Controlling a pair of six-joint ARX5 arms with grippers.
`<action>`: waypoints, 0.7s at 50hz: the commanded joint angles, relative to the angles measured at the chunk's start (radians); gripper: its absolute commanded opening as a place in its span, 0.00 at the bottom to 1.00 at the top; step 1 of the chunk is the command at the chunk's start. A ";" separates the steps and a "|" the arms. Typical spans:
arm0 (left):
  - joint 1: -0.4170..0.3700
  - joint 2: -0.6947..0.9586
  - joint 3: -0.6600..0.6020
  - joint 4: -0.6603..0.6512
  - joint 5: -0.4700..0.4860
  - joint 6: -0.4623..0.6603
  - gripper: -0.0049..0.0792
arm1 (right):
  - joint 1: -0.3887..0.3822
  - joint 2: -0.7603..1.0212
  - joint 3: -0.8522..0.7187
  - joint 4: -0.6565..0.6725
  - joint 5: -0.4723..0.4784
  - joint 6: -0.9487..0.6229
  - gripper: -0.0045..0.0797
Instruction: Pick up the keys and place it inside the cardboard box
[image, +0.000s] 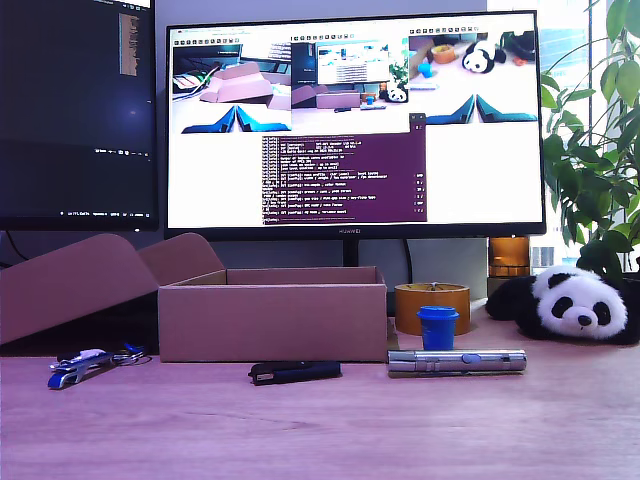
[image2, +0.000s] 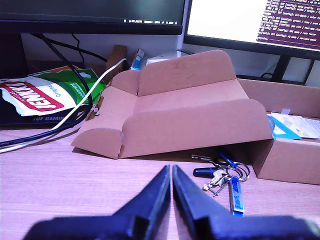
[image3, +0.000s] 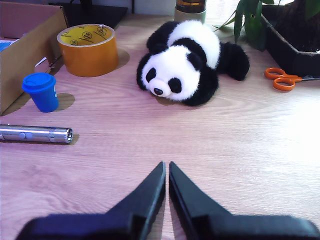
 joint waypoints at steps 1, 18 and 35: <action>0.000 -0.009 -0.020 0.046 0.056 -0.008 0.03 | -0.006 0.003 -0.009 0.262 -0.028 -0.003 0.04; 0.000 -0.009 -0.020 0.047 0.127 -0.008 0.03 | -0.006 0.003 -0.009 0.262 -0.082 0.026 0.04; -0.069 -0.009 -0.020 0.046 0.227 -0.008 0.04 | 0.090 0.004 -0.009 0.198 -0.408 0.253 0.04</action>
